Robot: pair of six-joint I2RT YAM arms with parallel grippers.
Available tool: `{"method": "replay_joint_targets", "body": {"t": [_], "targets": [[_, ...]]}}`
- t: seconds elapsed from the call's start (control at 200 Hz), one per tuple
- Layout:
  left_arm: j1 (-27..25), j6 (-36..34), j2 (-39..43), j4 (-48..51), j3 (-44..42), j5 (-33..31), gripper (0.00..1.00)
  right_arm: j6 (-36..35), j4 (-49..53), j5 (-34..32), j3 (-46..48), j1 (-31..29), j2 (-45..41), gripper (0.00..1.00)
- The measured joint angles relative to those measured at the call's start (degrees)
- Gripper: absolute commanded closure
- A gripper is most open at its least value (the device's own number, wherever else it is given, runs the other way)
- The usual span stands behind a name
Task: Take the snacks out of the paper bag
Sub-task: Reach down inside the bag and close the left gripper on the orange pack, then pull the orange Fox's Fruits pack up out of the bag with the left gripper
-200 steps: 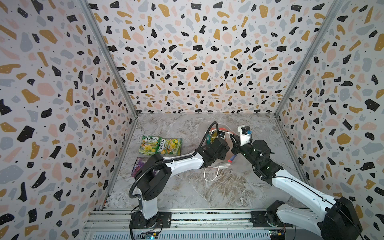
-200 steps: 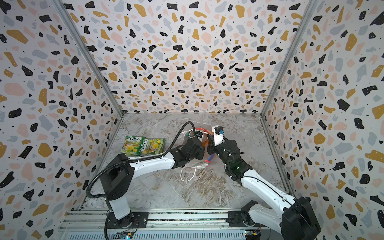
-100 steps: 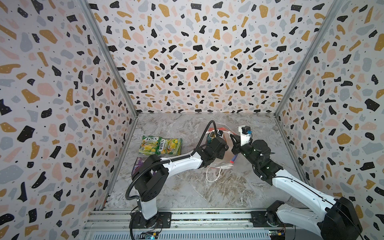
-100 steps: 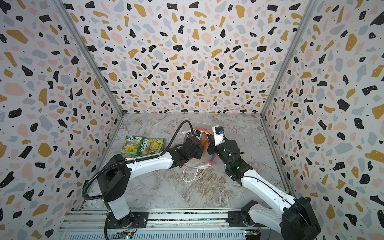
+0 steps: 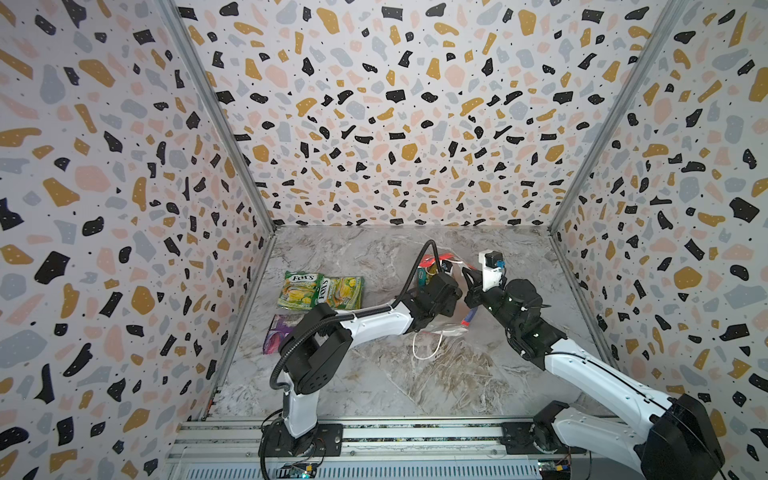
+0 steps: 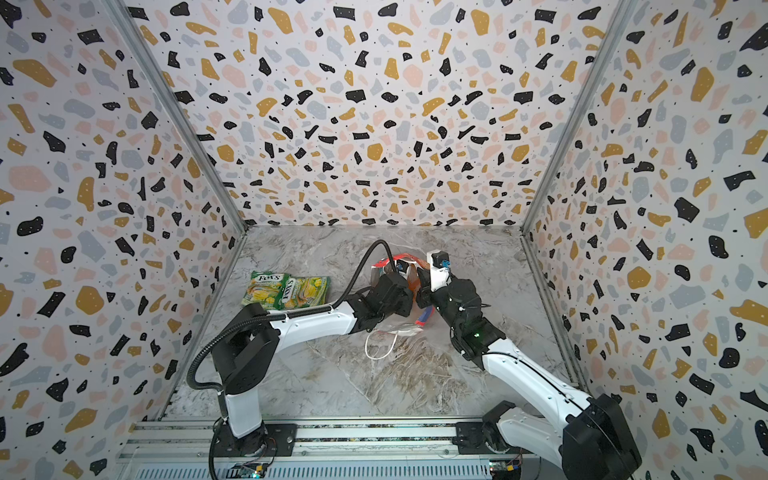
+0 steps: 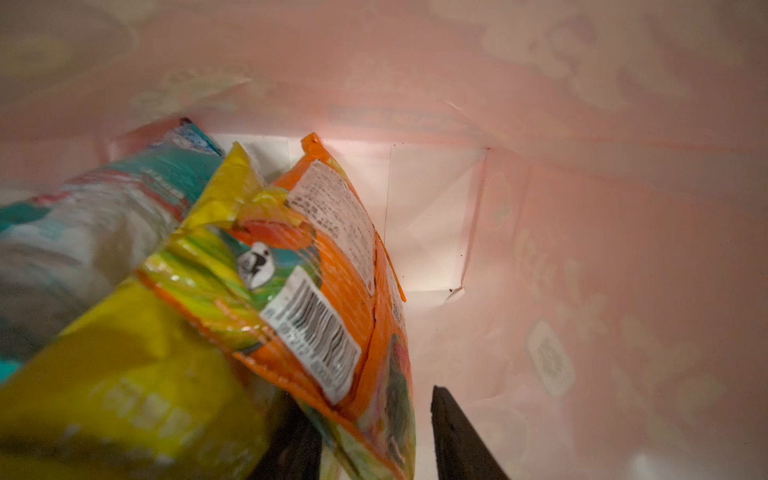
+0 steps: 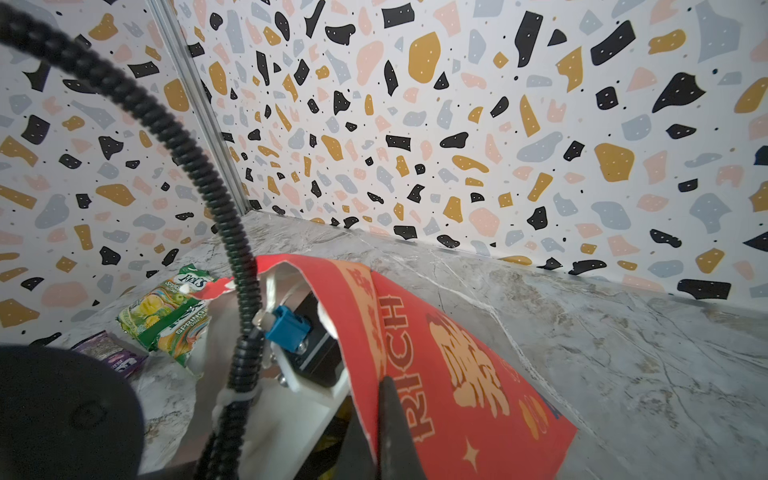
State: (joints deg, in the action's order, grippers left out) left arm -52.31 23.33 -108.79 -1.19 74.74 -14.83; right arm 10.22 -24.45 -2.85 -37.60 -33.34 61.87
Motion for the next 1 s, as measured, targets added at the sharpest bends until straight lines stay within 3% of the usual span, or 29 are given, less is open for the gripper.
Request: {"method": "replay_joint_targets", "body": {"t": [0.06,0.13,0.26,0.41,0.636,1.001], "targets": [[0.0,-0.1,-0.8,-0.8,0.3,0.0,0.62,0.0,0.0,-0.2,0.1,0.0,0.0,1.00],[0.0,-0.2,-1.3,-1.1,0.3,-0.1,0.75,0.0,0.0,-0.3,0.1,0.0,0.0,1.00],[0.1,-0.3,-1.8,-1.5,0.3,-0.2,0.80,0.0,0.0,-0.3,0.1,0.1,0.0,1.00],[0.2,-0.6,-1.9,-1.5,0.3,-0.2,0.94,0.5,0.0,0.2,0.2,1.0,-0.2,1.00],[0.2,-1.9,-1.3,-1.5,0.2,-0.1,1.00,1.4,-0.2,1.0,0.8,2.4,-0.9,1.00],[0.2,-4.5,4.6,-1.2,-1.2,3.1,1.00,2.6,-0.7,2.1,1.0,3.3,-0.9,1.00]]}}
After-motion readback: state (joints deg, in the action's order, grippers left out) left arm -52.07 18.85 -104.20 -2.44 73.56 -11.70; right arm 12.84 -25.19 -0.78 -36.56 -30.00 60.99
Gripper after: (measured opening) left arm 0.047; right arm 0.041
